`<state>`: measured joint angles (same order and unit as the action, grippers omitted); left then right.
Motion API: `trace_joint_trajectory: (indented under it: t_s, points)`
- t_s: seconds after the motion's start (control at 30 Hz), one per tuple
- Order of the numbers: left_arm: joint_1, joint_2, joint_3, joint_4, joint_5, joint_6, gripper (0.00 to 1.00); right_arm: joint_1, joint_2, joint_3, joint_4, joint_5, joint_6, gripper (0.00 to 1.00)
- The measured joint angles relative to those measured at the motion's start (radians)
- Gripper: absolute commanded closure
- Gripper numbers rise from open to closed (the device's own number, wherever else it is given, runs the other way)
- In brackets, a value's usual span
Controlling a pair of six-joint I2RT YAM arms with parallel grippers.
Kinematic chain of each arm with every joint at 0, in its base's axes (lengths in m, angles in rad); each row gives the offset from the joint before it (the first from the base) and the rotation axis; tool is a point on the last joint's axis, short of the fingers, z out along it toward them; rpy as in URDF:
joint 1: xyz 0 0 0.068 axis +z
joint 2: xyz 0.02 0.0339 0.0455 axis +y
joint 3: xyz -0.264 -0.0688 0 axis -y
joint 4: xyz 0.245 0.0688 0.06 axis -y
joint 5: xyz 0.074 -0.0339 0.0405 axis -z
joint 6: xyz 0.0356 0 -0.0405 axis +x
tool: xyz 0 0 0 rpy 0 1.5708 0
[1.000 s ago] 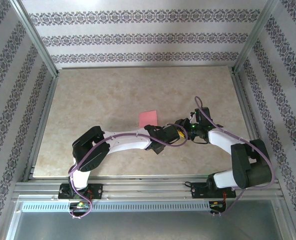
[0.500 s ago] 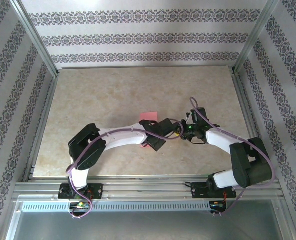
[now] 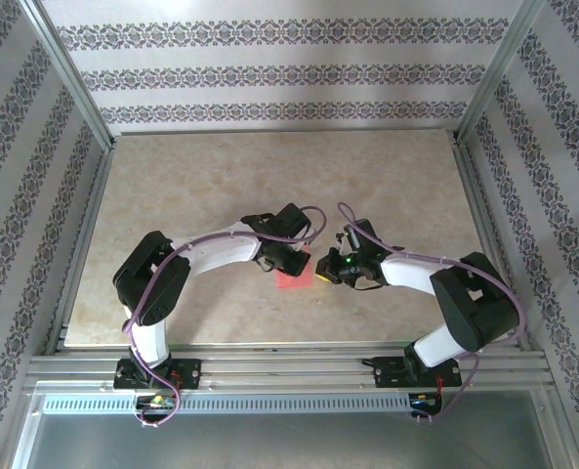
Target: Fold a paper plane with a square sheet of paper (pick it up from the middle)
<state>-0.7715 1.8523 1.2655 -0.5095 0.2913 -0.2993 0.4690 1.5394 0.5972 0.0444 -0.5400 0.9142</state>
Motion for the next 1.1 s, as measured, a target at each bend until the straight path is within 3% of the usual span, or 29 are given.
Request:
trace_joint_trajectory:
  t_s: [0.43, 1.1]
  points:
    - [0.055, -0.023, -0.045, 0.044, 0.060, -0.020, 0.98, 0.040, 0.102, 0.040, 0.036, -0.001, 0.032, 0.93]
    - [0.134, -0.028, -0.081, 0.090, 0.127, 0.009, 0.98, 0.051, 0.105, 0.060, 0.016, 0.034, 0.033, 0.93]
